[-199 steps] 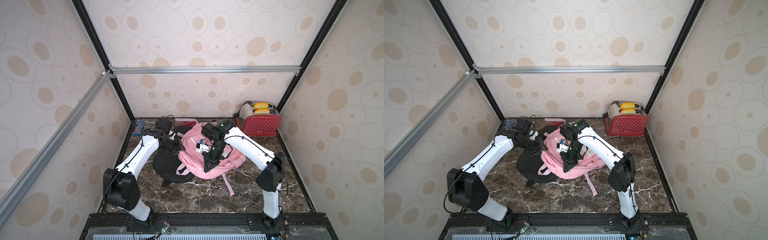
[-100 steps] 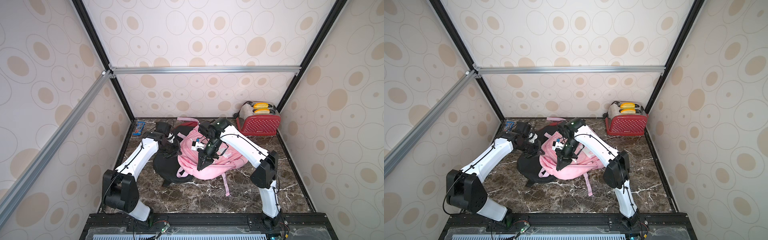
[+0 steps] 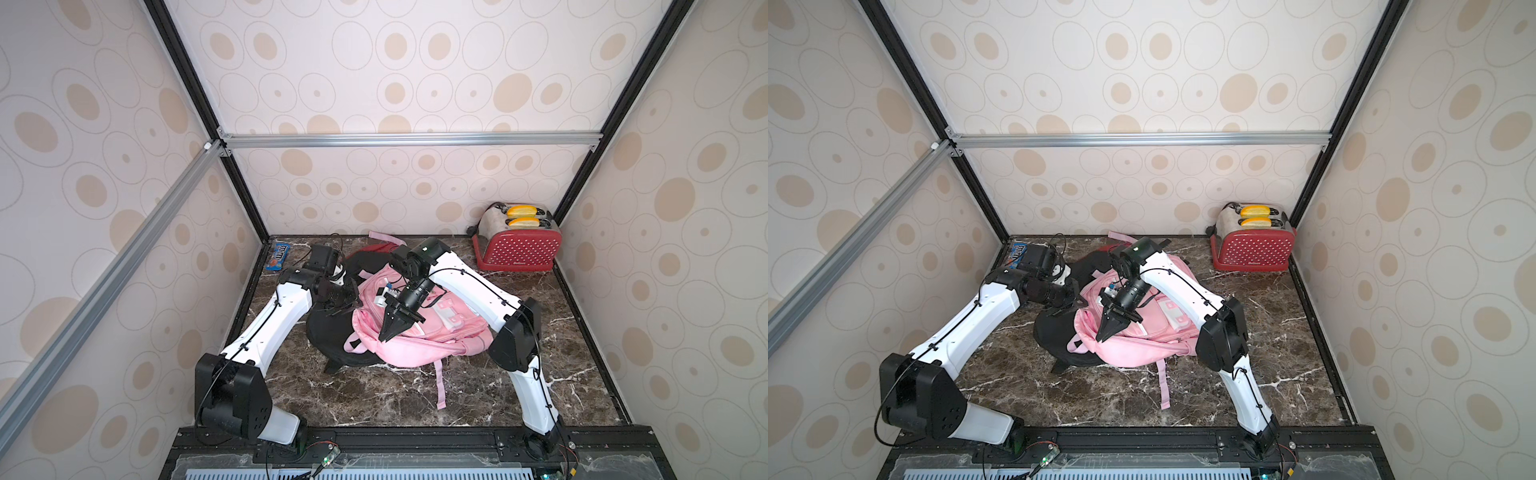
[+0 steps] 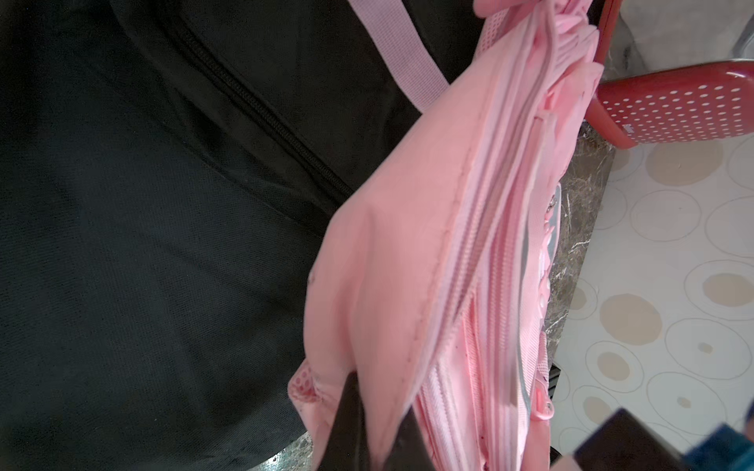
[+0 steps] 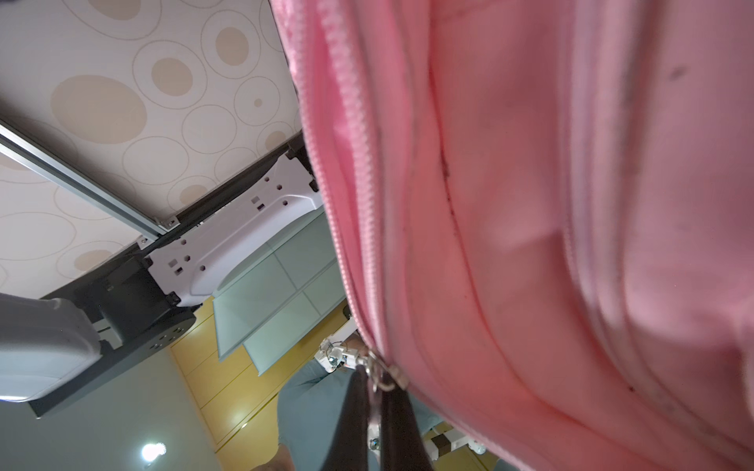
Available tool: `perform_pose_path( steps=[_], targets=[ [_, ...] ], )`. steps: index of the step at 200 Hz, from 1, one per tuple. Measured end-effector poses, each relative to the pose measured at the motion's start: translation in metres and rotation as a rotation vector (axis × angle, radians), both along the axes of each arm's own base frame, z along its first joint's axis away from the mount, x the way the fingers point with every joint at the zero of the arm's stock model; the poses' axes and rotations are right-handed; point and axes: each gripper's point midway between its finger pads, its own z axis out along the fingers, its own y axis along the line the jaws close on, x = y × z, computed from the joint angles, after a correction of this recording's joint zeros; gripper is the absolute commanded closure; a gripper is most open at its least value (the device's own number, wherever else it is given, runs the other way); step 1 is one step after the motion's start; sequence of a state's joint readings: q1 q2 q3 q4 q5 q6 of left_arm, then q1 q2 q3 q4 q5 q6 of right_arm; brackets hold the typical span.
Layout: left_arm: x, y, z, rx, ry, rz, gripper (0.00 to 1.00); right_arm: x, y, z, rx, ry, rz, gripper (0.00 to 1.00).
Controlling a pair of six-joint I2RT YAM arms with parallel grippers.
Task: Zip up the backpack
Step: Zip the zipper on the backpack.
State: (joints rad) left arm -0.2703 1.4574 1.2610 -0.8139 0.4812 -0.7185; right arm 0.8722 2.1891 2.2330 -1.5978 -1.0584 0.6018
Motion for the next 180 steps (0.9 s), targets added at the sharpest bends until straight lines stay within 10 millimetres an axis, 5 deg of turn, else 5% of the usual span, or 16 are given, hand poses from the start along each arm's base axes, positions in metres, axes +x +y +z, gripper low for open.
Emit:
perform_pose_path(
  steps=[119, 180],
  targets=[
    [0.005, 0.001, 0.003, -0.015, -0.016, 0.047, 1.00, 0.013, 0.031, 0.002, -0.082, 0.215, -0.148, 1.00],
    [0.009, 0.005, 0.002, 0.006, -0.030, 0.067, 1.00, 0.040, 0.062, -0.013, -0.078, 0.292, -0.305, 1.00]
  ],
)
